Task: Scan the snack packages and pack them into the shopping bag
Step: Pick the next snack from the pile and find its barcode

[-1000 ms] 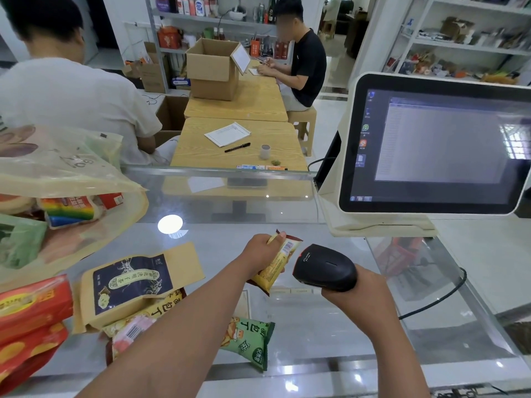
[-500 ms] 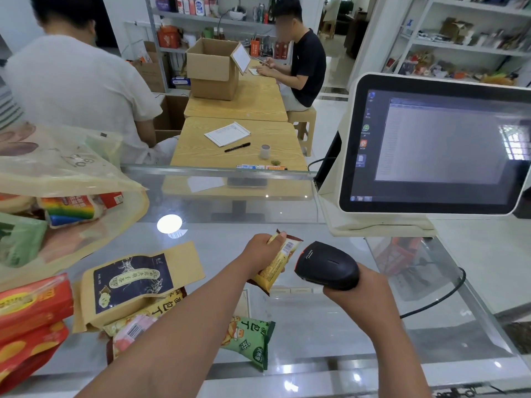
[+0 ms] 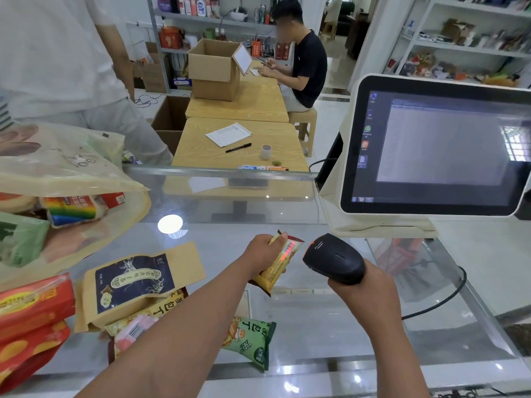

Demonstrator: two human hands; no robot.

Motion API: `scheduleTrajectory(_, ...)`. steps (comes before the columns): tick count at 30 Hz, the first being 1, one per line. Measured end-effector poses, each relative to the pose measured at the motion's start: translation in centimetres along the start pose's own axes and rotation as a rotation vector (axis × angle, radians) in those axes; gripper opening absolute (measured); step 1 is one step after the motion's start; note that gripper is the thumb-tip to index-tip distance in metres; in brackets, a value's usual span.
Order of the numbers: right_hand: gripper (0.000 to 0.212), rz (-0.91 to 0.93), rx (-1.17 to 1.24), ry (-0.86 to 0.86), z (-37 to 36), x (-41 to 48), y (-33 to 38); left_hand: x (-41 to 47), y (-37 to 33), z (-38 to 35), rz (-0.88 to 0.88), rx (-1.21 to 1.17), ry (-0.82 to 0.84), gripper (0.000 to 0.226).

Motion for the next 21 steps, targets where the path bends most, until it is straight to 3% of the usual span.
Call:
scheduleTrajectory(11, 0.026, 0.025, 0.008, 0.014, -0.2, 0.1, -0.2, 0.1, 0.1, 0.0, 0.008, -0.007, -0.002, 0.044)
scheduleTrajectory(16, 0.023, 0.071, 0.053, 0.127, -2.3, -0.2, -0.7, 0.0, -0.1, 0.1, 0.018, -0.036, -0.022, 0.044)
scheduleTrajectory(21, 0.032, 0.070, -0.048, 0.123, -5.3, -0.3, -2.1, 0.1, -0.1, 0.3, 0.078, -0.126, -0.034, 0.044)
Point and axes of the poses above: each hand's wrist, its own x-axis towards the middle knuckle, its own z-axis out of the back of the hand, y = z × x, the point moved 5 cm from there along x, towards the middle knuckle, and after that the axes turned 13 degrees about -y, right-handed, at the moved point
